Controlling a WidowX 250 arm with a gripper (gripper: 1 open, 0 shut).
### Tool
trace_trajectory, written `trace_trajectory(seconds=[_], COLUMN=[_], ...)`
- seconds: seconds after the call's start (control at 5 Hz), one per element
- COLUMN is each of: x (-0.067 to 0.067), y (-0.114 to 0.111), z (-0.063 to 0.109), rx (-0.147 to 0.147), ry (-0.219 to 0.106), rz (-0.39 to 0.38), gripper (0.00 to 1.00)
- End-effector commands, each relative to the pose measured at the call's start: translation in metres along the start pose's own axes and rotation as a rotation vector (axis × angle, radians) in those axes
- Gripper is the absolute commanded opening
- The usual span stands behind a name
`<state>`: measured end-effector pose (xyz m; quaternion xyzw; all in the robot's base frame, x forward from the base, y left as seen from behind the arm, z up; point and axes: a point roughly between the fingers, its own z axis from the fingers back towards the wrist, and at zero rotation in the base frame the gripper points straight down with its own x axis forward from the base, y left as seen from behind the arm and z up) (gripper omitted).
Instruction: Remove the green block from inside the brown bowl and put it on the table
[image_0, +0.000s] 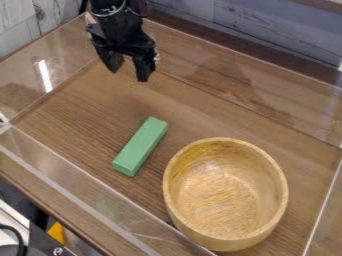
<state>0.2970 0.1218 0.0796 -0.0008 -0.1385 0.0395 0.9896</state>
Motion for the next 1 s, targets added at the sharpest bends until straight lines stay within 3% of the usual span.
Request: trace_trajectory(seconds=[0.0, 0.6, 0.8], x=[0.017, 0.039, 0.050], y=[0.012, 0.031, 0.035], z=[0.012, 0.007, 0.001], rx=[0.023, 0.031, 0.033], ry=[-0.064, -0.095, -0.102], rz=[0.014, 0.053, 0.064], gripper=[1.00, 1.00, 0.00])
